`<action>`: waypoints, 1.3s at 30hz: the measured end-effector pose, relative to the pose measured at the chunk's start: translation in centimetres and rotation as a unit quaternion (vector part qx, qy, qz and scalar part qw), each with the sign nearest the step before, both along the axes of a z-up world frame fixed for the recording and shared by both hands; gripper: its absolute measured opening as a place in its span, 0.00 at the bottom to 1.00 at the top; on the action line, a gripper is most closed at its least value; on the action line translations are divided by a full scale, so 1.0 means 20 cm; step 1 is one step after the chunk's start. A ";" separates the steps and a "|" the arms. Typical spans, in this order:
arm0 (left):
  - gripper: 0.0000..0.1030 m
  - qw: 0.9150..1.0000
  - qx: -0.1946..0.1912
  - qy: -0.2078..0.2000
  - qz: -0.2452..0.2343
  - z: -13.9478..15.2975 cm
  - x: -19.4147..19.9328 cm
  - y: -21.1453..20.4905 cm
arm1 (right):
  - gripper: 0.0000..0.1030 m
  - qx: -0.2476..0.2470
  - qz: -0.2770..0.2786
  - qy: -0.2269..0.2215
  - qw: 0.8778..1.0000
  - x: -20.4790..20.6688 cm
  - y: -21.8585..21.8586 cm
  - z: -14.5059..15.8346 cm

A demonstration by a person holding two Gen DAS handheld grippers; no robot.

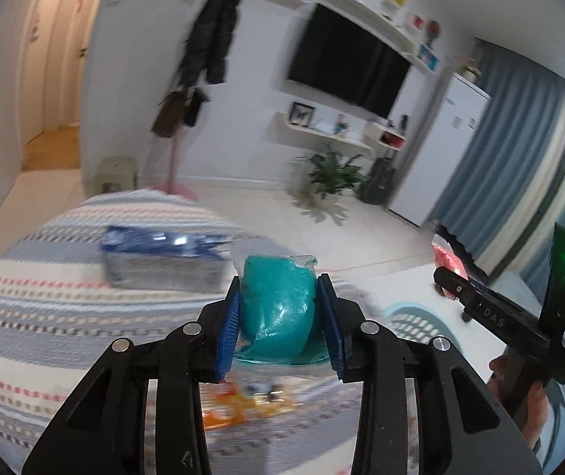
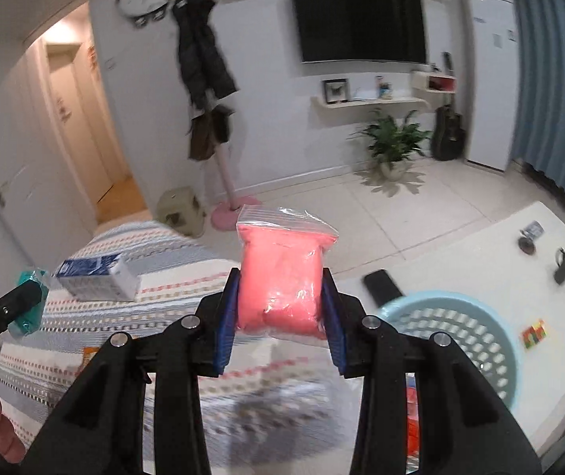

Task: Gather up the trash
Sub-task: 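Carry the teal and pink packets over the blue basket and release both, then move both tools back toward the milk carton and panda snack bag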

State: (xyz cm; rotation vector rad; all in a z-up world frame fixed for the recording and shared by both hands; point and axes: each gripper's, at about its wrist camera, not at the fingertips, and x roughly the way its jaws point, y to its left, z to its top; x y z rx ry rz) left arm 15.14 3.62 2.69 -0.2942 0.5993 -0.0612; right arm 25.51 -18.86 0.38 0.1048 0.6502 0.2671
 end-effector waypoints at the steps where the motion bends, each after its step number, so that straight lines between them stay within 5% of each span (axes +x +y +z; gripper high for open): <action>1: 0.34 1.000 0.001 0.000 -0.010 0.01 0.01 -0.07 | 0.34 0.002 -0.012 0.001 1.000 -0.01 -0.06 0.01; 7: 0.34 0.997 0.005 0.015 -0.072 -0.03 0.12 -0.46 | 0.34 0.017 -0.055 0.028 0.998 -0.03 -0.38 -0.05; 17: 0.34 0.983 -0.003 0.086 -0.161 -0.33 0.34 -0.93 | 0.35 0.021 -0.106 0.137 0.985 -0.02 -0.74 -0.41; 25: 0.35 0.975 -0.001 0.127 -0.183 -0.51 0.43 -1.04 | 0.36 0.020 -0.115 0.174 0.978 -0.02 -0.82 -0.57; 28: 0.37 0.973 0.002 0.131 -0.188 -0.52 0.42 -1.06 | 0.39 0.026 -0.116 0.184 0.976 -0.02 -0.83 -0.60; 31: 0.47 0.972 0.001 0.130 -0.193 -0.53 0.42 -1.07 | 0.55 0.033 -0.126 0.183 0.975 -0.02 -0.86 -0.60; 39: 0.54 0.973 -0.006 0.122 -0.196 -0.51 0.37 -1.02 | 0.56 0.035 -0.123 0.183 0.975 -0.03 -0.86 -0.59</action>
